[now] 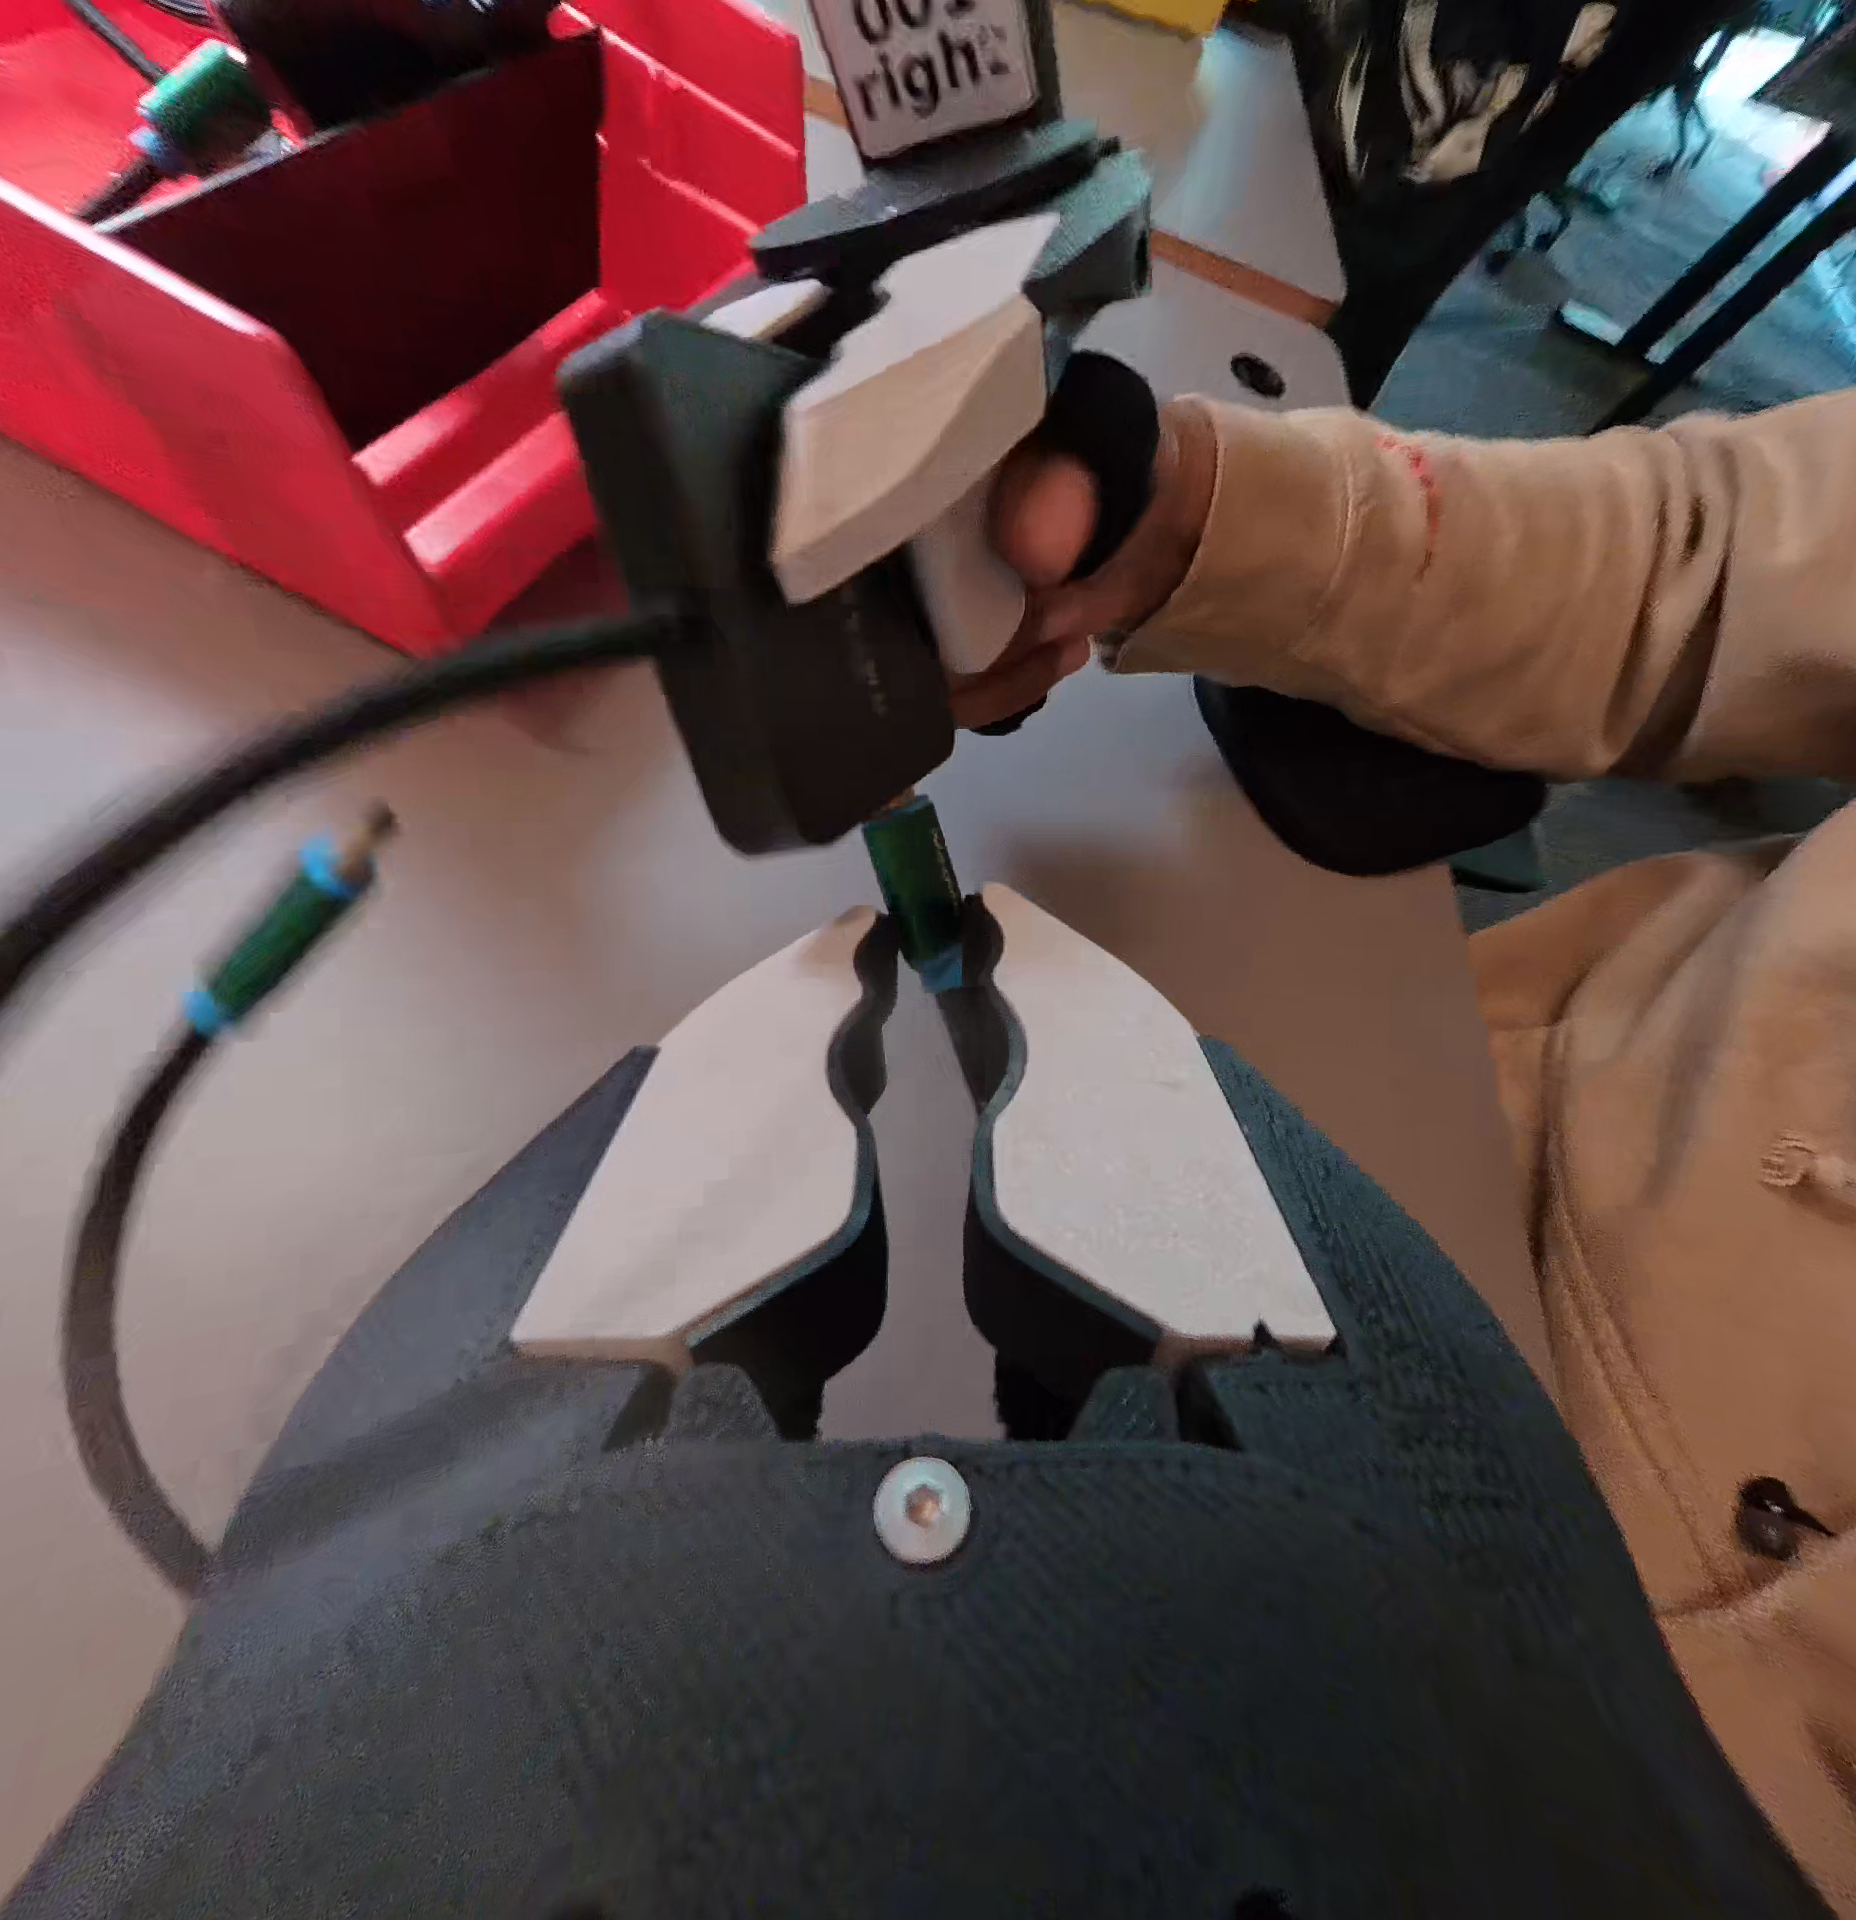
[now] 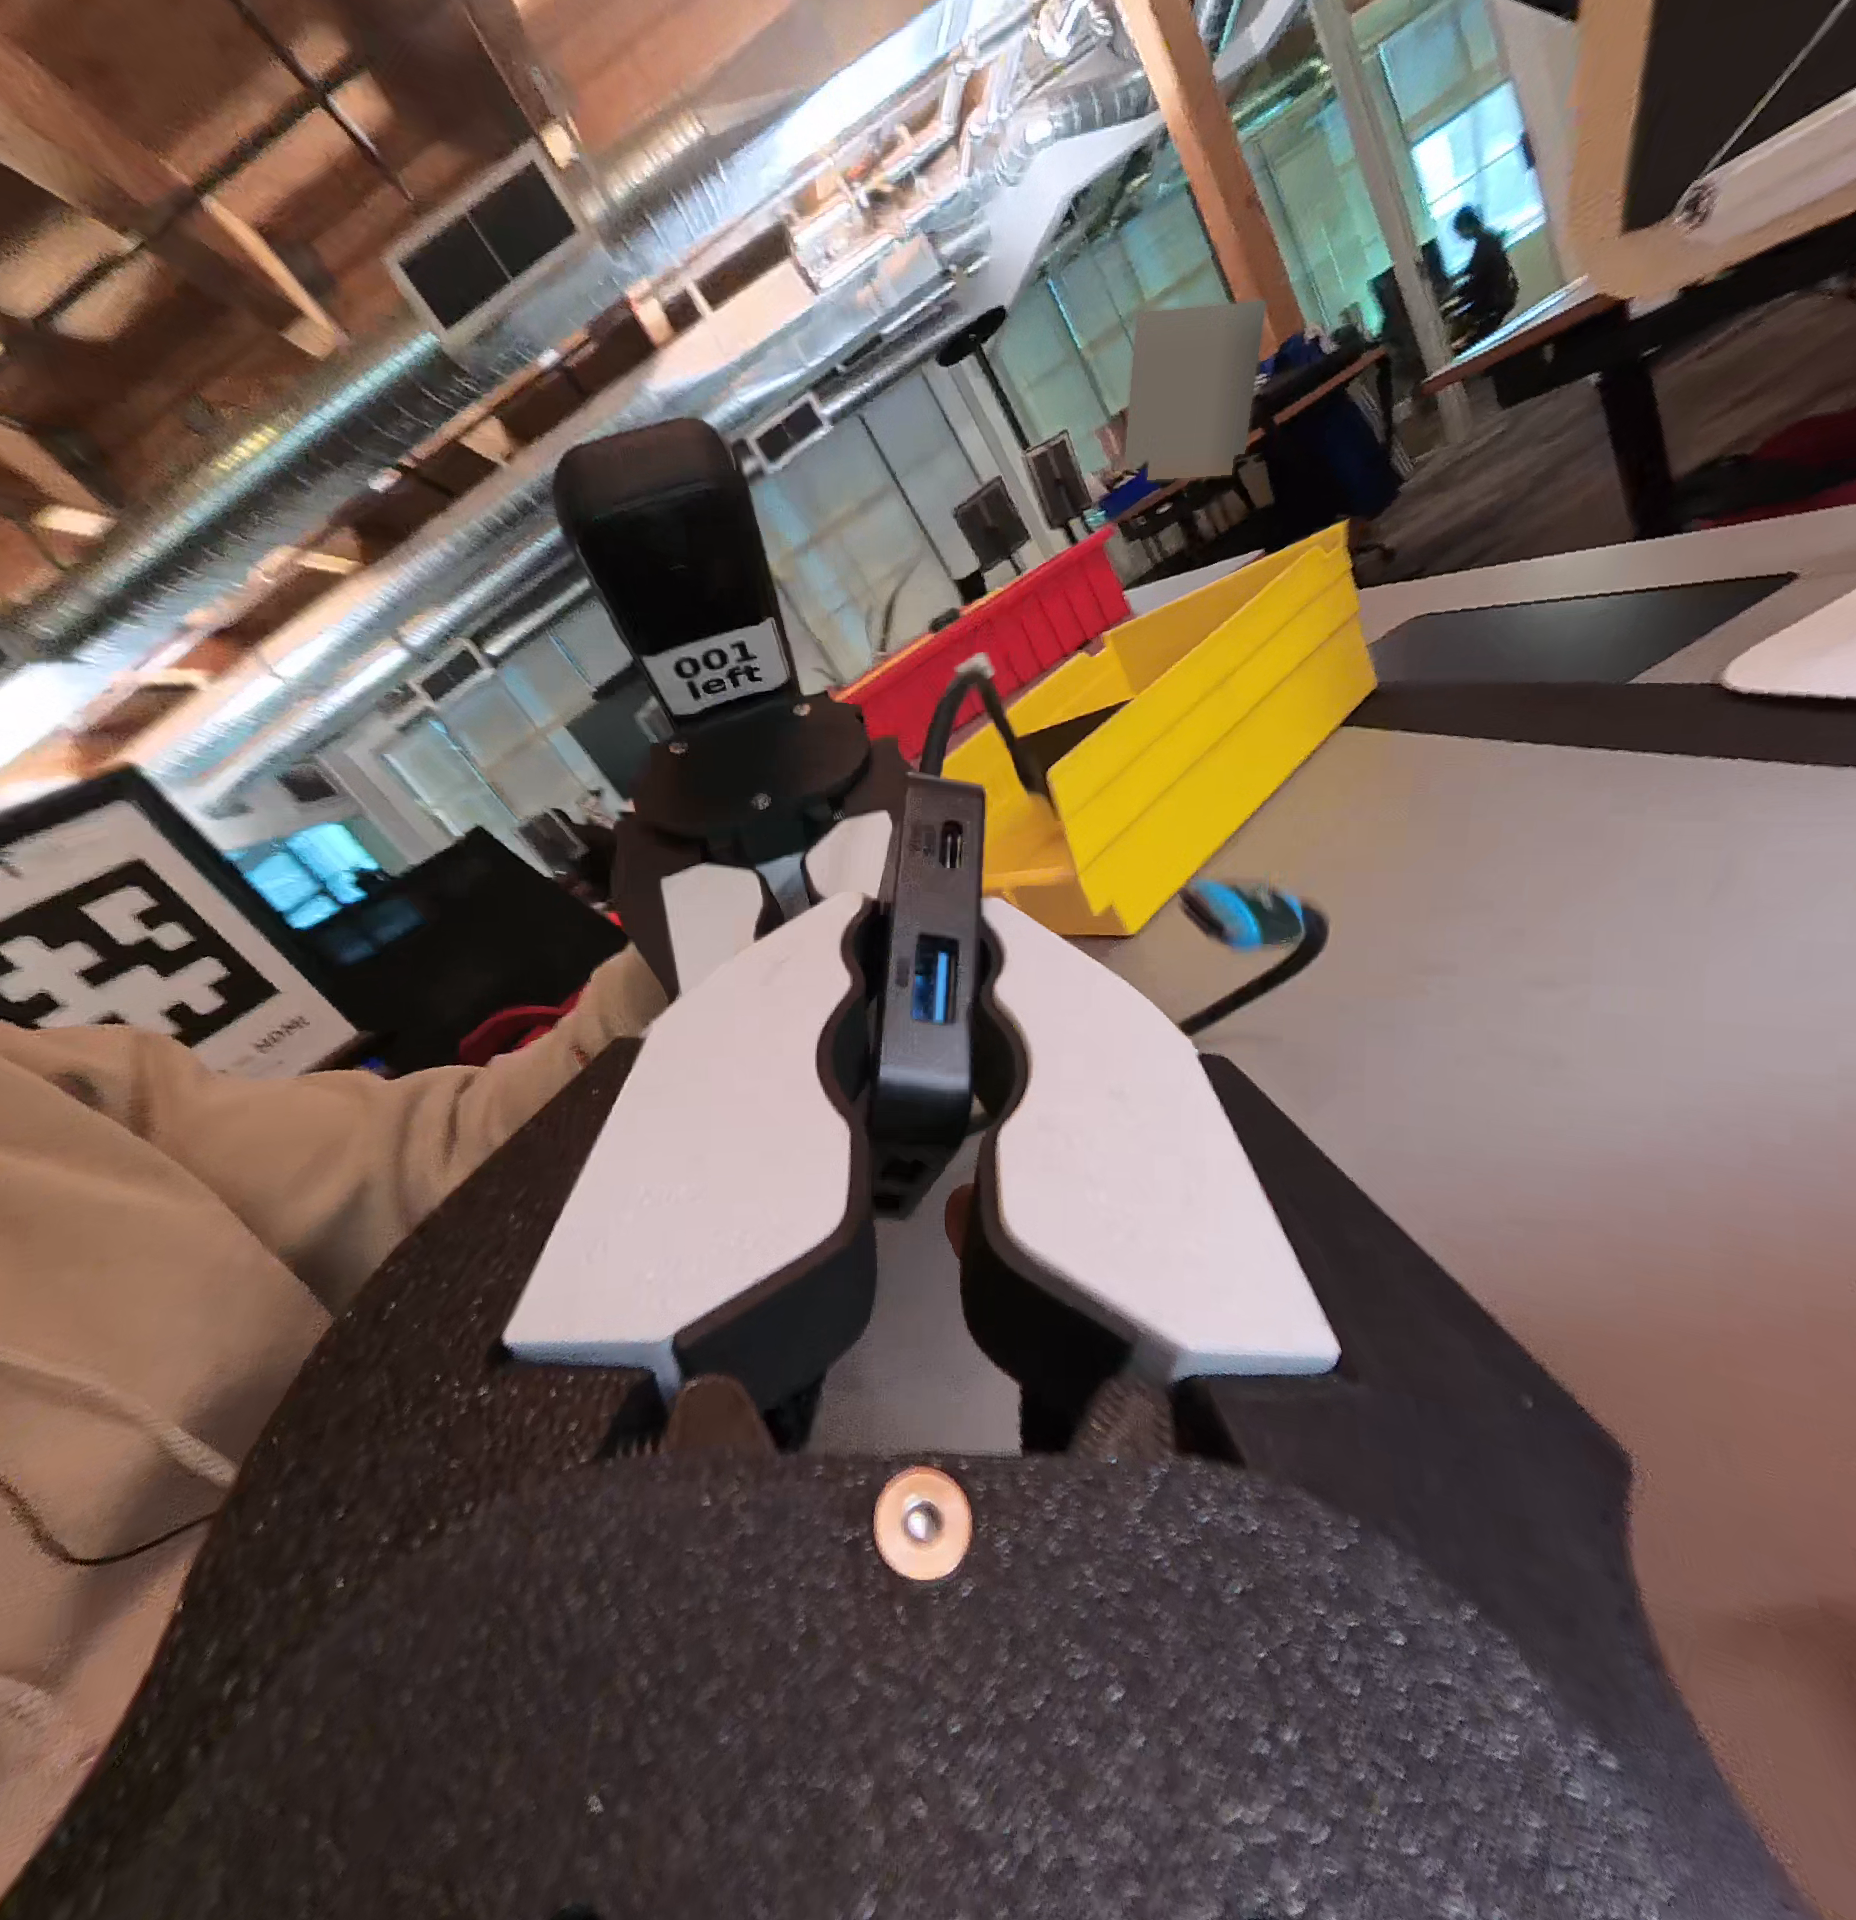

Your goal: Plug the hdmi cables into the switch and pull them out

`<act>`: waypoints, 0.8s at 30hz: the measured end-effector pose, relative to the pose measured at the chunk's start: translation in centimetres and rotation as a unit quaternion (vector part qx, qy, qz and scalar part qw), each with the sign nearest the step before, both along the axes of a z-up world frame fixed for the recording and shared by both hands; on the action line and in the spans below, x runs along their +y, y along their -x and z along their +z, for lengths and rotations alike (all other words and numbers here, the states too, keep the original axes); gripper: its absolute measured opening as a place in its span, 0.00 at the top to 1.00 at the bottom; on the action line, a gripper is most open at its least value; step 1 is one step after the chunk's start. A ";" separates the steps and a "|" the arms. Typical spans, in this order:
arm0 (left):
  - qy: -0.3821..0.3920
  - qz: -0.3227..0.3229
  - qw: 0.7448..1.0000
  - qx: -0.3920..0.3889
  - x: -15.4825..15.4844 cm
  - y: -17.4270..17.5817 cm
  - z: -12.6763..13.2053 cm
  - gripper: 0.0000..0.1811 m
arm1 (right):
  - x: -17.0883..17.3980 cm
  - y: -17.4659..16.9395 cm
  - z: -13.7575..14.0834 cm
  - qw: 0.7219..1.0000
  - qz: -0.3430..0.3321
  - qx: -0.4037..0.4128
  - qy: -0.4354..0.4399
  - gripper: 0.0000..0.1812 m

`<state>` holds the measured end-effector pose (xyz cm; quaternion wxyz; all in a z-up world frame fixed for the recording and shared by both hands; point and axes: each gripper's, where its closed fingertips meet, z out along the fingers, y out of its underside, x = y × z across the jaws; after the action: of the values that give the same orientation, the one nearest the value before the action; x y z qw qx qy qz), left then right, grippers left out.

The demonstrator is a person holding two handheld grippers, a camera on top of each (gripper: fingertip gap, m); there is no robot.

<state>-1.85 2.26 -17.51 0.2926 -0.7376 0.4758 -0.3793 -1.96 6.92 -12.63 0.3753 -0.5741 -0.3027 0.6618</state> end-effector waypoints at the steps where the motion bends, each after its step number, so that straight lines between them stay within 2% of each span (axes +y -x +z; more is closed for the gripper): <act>1: -0.006 -0.003 1.000 0.013 -0.1 -0.3 -0.3 0.93 | -0.3 0.2 0.0 1.000 0.011 0.000 0.004 0.92; 4: 0.011 0.003 1.000 -0.016 0.1 -0.1 0.3 0.93 | -0.9 -0.1 0.9 0.999 0.022 0.005 -0.023 0.92; 9: 0.014 -0.005 1.000 -0.009 0.1 0.5 -0.3 0.93 | -1.0 0.2 0.1 0.999 0.022 -0.033 -0.028 0.92; 16: 0.010 -0.049 0.998 0.047 -1.5 3.2 -1.0 0.93 | -3.3 -0.1 -2.9 0.980 0.093 -0.151 -0.093 0.90; 19: -0.005 -0.068 0.994 0.082 -2.0 3.4 -1.9 0.93 | -4.4 0.1 -4.0 0.972 0.133 -0.168 -0.093 0.91; 24: 0.011 -0.036 0.998 0.045 -0.8 3.5 -1.7 0.94 | -4.5 -0.4 -5.5 0.964 0.147 -0.198 -0.097 0.93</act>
<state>-5.36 1.50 -19.20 0.2489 -0.7394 0.5104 -0.3617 -1.53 2.46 -18.17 0.2601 -0.6037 -0.5145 0.5506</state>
